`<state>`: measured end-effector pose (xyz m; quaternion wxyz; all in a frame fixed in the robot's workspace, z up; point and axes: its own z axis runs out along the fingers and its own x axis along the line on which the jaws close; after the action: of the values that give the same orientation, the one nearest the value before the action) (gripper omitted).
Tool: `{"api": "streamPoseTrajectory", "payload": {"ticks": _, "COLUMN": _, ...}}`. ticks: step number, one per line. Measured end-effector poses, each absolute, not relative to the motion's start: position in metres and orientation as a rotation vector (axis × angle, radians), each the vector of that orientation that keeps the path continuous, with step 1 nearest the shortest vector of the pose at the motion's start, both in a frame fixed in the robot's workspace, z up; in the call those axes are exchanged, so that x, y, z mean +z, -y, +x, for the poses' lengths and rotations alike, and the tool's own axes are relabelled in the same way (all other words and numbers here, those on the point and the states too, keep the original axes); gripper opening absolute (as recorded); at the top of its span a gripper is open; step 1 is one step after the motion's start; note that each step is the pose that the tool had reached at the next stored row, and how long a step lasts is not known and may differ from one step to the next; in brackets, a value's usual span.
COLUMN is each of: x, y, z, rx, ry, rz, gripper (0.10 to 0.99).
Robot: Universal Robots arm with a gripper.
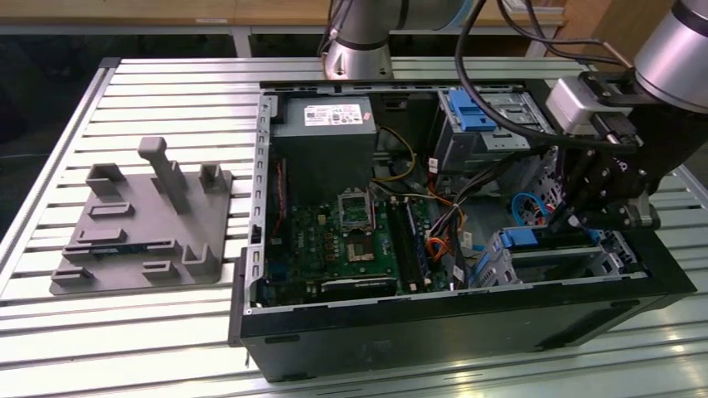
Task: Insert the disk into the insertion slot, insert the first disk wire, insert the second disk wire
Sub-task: 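Insert the second disk wire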
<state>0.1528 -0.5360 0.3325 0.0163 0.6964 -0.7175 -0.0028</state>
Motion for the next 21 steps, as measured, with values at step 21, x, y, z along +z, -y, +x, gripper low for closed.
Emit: {"api": "streamPoseTrajectory", "payload": {"ticks": 21, "x": 0.358, "y": 0.536, "z": 0.153, "rx": -0.008, "ry": 2.232, "rz": 2.166, "gripper": 0.294}}
